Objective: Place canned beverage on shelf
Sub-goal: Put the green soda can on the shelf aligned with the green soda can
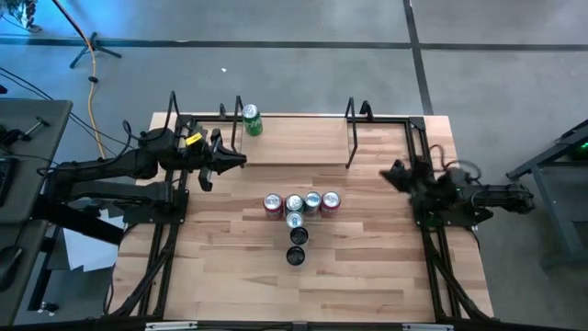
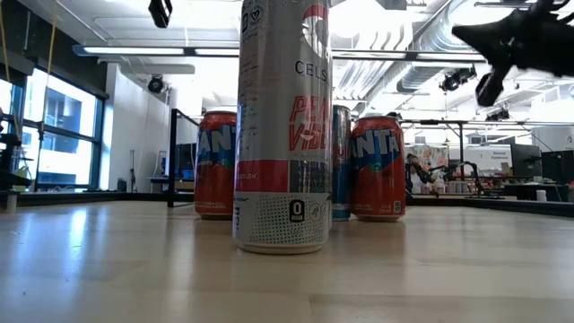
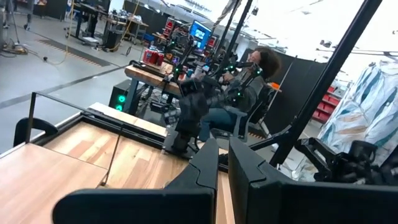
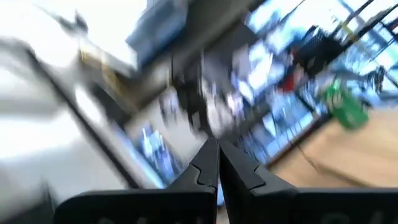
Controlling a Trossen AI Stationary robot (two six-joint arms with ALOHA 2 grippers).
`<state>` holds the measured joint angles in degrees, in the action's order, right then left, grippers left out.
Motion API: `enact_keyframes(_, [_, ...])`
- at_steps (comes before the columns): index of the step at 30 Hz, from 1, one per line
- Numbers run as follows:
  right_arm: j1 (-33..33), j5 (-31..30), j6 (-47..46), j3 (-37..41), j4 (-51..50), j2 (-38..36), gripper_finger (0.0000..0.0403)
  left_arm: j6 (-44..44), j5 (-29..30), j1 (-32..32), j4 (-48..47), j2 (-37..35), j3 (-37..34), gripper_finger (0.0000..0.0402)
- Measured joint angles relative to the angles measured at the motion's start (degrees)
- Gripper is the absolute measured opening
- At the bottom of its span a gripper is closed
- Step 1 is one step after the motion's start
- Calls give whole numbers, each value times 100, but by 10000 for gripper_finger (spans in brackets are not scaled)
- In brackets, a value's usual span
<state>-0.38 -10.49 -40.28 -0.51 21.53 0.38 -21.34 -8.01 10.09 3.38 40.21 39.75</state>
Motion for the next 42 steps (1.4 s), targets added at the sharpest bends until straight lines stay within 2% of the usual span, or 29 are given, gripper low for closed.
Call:
enact_keyframes(3, [-2,-627,-293,0,842,-2,0,-4,1,0,38,0,0,0])
enact_keyframes(8, [-2,-1555,-324,-109,1579,322,0,-2,2,0,66,0,0,0])
enact_keyframes(12, [-2,-1404,-31,-783,1743,1148,2,133,4,0,81,0,0,0])
enact_keyframes(16, [-2,-1307,299,-1816,1372,2478,24,346,6,0,82,0,0,0])
enact_keyframes(21, [-2,-854,325,-3491,-183,4119,101,393,7,0,79,0,0,0])
enact_keyframes(26, [-79,-79,476,-5448,-2528,5522,221,394,6,0,79,0,0,0])
enact_keyframes(29, [-235,403,954,-6697,-4134,6362,291,393,4,0,78,0,0,0])
enact_keyframes(32, [-357,808,1661,-7867,-5470,7160,339,396,4,0,76,-15,0,0])
enact_keyframes(35, [-387,839,2512,-8779,-6187,7849,361,396,4,0,74,-24,0,0])
enact_keyframes(38, [-387,630,3318,-9432,-6409,8445,366,396,4,0,74,-26,0,0])
enact_keyframes(42, [-387,730,3504,-10158,-6629,9108,366,355,2,0,72,-26,0,0])
